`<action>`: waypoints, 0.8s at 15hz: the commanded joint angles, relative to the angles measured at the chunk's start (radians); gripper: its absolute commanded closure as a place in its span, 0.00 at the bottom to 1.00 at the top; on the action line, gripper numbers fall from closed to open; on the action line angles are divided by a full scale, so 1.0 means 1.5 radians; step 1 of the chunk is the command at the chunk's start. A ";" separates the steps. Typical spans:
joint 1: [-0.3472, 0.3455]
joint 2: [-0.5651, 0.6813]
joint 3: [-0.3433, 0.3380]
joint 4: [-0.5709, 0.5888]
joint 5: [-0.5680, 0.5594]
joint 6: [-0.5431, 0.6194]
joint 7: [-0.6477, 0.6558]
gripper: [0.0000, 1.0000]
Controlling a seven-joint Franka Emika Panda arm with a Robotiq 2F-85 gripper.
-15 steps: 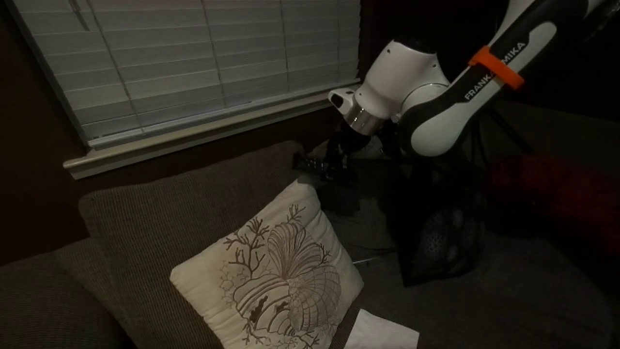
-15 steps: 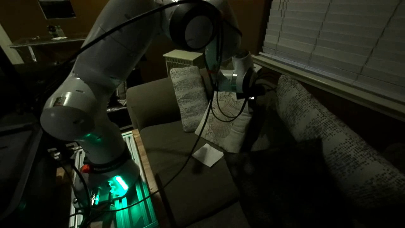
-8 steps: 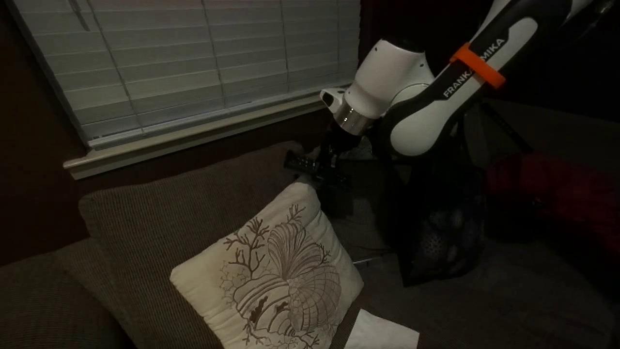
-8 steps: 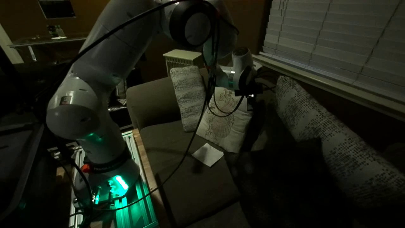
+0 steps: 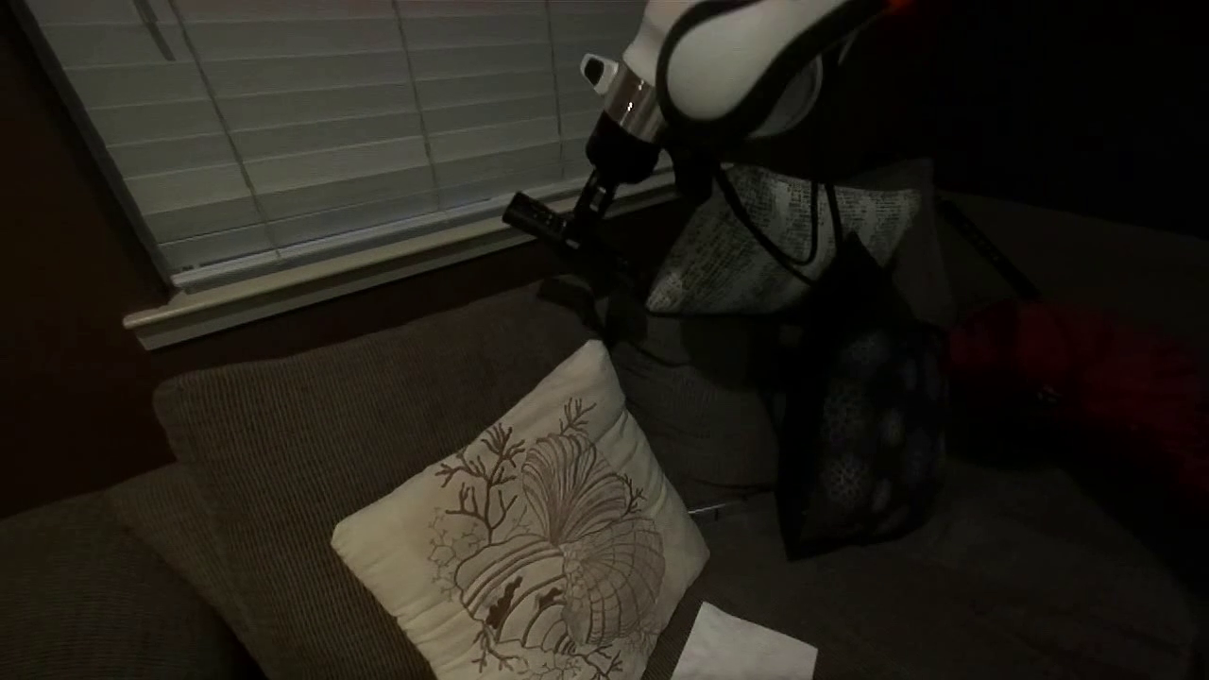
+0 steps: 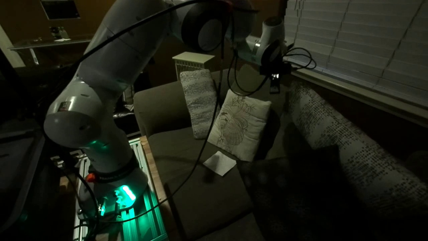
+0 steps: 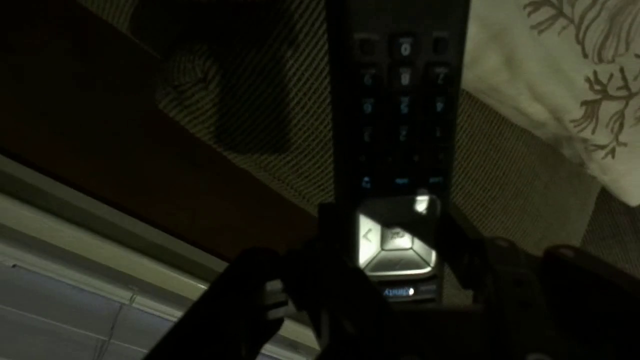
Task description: Put the remote control on the backrest of the sofa.
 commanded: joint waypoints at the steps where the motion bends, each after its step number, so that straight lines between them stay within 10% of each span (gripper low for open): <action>1: 0.025 -0.006 -0.031 0.032 0.087 -0.037 -0.049 0.47; 4: 0.026 0.011 -0.029 0.088 0.125 -0.077 -0.073 0.47; 5: 0.026 0.017 -0.028 0.092 0.125 -0.077 -0.073 0.72; 12: 0.126 0.135 -0.070 0.340 0.167 -0.282 -0.082 0.72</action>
